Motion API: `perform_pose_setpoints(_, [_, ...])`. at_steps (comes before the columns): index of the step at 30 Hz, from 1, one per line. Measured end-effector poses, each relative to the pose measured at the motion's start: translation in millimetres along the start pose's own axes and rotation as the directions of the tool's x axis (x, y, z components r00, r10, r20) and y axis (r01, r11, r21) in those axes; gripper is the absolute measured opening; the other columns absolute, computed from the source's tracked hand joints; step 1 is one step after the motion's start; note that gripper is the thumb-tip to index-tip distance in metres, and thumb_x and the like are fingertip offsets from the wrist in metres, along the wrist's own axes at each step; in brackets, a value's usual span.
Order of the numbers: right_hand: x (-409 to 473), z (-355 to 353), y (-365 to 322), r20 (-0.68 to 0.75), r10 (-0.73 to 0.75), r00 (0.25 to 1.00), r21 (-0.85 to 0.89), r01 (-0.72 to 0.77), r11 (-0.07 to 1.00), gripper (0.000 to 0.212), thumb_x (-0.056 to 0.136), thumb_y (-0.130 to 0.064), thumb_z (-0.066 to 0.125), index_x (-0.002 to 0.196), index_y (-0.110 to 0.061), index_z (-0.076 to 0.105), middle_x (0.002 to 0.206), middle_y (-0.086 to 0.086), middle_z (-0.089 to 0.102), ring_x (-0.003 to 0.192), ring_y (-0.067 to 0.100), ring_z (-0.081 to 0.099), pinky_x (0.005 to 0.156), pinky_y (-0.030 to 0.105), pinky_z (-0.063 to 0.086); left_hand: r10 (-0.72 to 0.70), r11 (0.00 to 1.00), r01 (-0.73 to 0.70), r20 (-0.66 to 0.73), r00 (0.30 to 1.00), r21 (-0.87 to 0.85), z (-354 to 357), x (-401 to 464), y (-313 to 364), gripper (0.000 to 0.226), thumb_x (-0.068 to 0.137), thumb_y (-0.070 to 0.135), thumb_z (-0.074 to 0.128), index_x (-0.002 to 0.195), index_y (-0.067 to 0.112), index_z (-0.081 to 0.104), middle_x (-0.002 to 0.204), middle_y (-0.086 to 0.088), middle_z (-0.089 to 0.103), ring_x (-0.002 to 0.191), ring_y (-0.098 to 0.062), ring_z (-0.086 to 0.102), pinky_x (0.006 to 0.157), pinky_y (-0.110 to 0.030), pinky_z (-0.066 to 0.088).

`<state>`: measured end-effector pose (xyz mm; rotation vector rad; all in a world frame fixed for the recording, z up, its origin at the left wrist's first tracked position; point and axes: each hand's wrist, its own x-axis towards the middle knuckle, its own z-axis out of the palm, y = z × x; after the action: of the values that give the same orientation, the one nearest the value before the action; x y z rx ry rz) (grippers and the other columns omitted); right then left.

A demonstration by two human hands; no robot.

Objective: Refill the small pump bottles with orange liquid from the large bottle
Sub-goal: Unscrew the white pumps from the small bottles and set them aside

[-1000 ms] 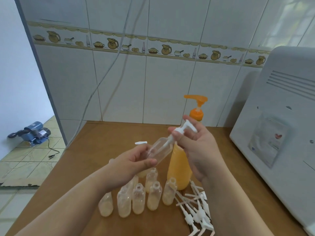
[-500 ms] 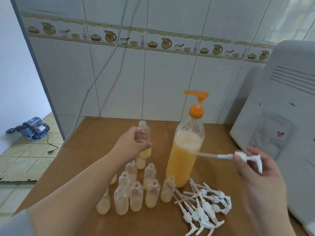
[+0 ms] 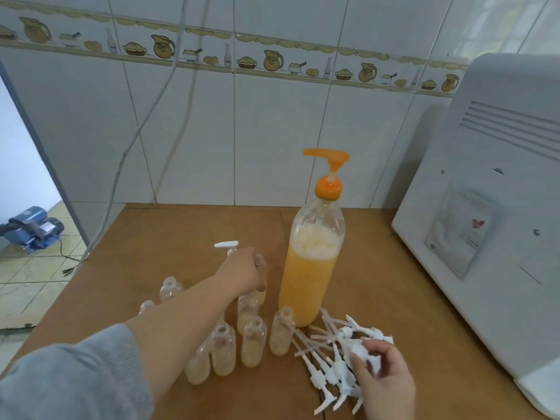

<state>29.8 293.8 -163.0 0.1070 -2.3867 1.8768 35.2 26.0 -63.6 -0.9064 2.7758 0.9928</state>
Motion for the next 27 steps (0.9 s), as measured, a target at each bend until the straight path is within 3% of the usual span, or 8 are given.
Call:
perform_pose_setpoints(3, [-4, 7, 12, 0.190, -0.343, 0.920, -0.234, 0.382, 0.894, 0.054, 0.063, 0.007, 0.079, 0.083, -0.038, 0.057, 0.097, -0.023, 0.059, 0.093, -0.010, 0.052, 0.076, 0.001, 0.038, -0.014, 0.996, 0.010, 0.041, 0.999, 0.085, 5, 2, -2, 0.034, 0.069, 0.015, 0.074, 0.080, 0.020, 0.042, 0.101, -0.006, 0.056, 0.094, -0.021, 0.055, 0.068, -0.028, 0.047])
perform_pose_setpoints(5, [-5, 9, 15, 0.293, -0.470, 0.832, -0.314, 0.548, 0.775, 0.044, 0.066, -0.007, 0.074, 0.087, -0.040, 0.053, 0.101, -0.029, 0.051, 0.102, -0.020, 0.044, 0.081, -0.001, 0.035, -0.024, 0.994, 0.017, 0.067, 0.997, 0.104, 6, 3, -3, 0.034, 0.072, 0.017, 0.074, 0.089, 0.017, 0.045, 0.103, -0.005, 0.054, 0.100, -0.022, 0.054, 0.071, -0.028, 0.047])
perform_pose_setpoints(10, [-1, 13, 27, 0.339, -0.622, 0.706, -0.280, 0.706, 0.650, 0.015, 0.084, -0.038, 0.052, 0.093, -0.029, 0.060, 0.096, -0.008, 0.060, 0.095, 0.000, 0.051, 0.097, 0.001, 0.028, 0.003, 0.999, -0.005, 0.070, 0.998, 0.034, 5, 3, -11, 0.037, 0.080, 0.016, 0.061, 0.116, 0.014, 0.053, 0.110, -0.007, 0.056, 0.093, -0.019, 0.058, 0.066, -0.024, 0.049])
perform_pose_setpoints(14, [-6, 15, 30, 0.356, -0.640, 0.680, -0.283, 0.732, 0.620, 0.049, 0.093, -0.049, 0.035, 0.088, -0.017, 0.072, 0.098, 0.001, 0.063, 0.096, 0.009, 0.052, 0.098, 0.007, 0.030, 0.060, 0.996, -0.059, 0.021, 0.998, -0.066, -5, -7, -12, 0.031, 0.084, 0.029, 0.063, 0.112, 0.019, 0.056, 0.107, 0.002, 0.056, 0.091, -0.012, 0.059, 0.074, -0.022, 0.049])
perform_pose_setpoints(17, [-8, 17, 29, 0.338, -0.637, 0.693, -0.286, 0.720, 0.632, 0.043, 0.092, -0.051, 0.037, 0.092, -0.021, 0.067, 0.104, -0.003, 0.059, 0.097, 0.011, 0.053, 0.096, 0.010, 0.032, 0.015, 0.988, -0.035, -0.132, 0.991, -0.148, -32, -16, -15, 0.013, 0.089, 0.030, 0.057, 0.098, 0.021, 0.058, 0.093, 0.005, 0.060, 0.080, -0.008, 0.057, 0.063, -0.021, 0.043])
perform_pose_setpoints(20, [-8, 19, 31, 0.364, -0.620, 0.695, -0.276, 0.717, 0.640, 0.033, 0.090, -0.056, 0.039, 0.101, -0.030, 0.057, 0.110, -0.009, 0.053, 0.099, 0.009, 0.052, 0.098, 0.010, 0.031, -0.123, 0.992, 0.118, -0.226, 0.966, -0.034, -57, -15, -31, 0.013, 0.090, 0.020, 0.049, 0.093, 0.015, 0.060, 0.086, -0.001, 0.061, 0.072, -0.012, 0.055, 0.054, -0.023, 0.040])
perform_pose_setpoints(23, [-9, 20, 33, 0.404, -0.610, 0.681, -0.262, 0.726, 0.637, 0.039, 0.084, -0.064, 0.045, 0.102, -0.031, 0.058, 0.111, -0.011, 0.053, 0.102, 0.004, 0.050, 0.100, 0.006, 0.029, -0.196, 0.960, 0.214, -0.115, 0.974, 0.180, -63, -8, -45, 0.016, 0.091, 0.019, 0.050, 0.097, 0.010, 0.061, 0.081, -0.001, 0.057, 0.067, -0.012, 0.051, 0.054, -0.020, 0.040])
perform_pose_setpoints(27, [-11, 21, 30, 0.420, -0.587, 0.691, -0.256, 0.712, 0.654, 0.049, 0.078, -0.068, 0.052, 0.097, -0.026, 0.067, 0.107, -0.006, 0.060, 0.103, 0.006, 0.051, 0.100, 0.006, 0.029, -0.265, 0.913, 0.230, 0.061, 0.962, 0.338, -53, 10, -48, 0.032, 0.090, 0.026, 0.057, 0.116, 0.008, 0.058, 0.103, -0.005, 0.061, 0.089, -0.018, 0.060, 0.071, -0.024, 0.050])
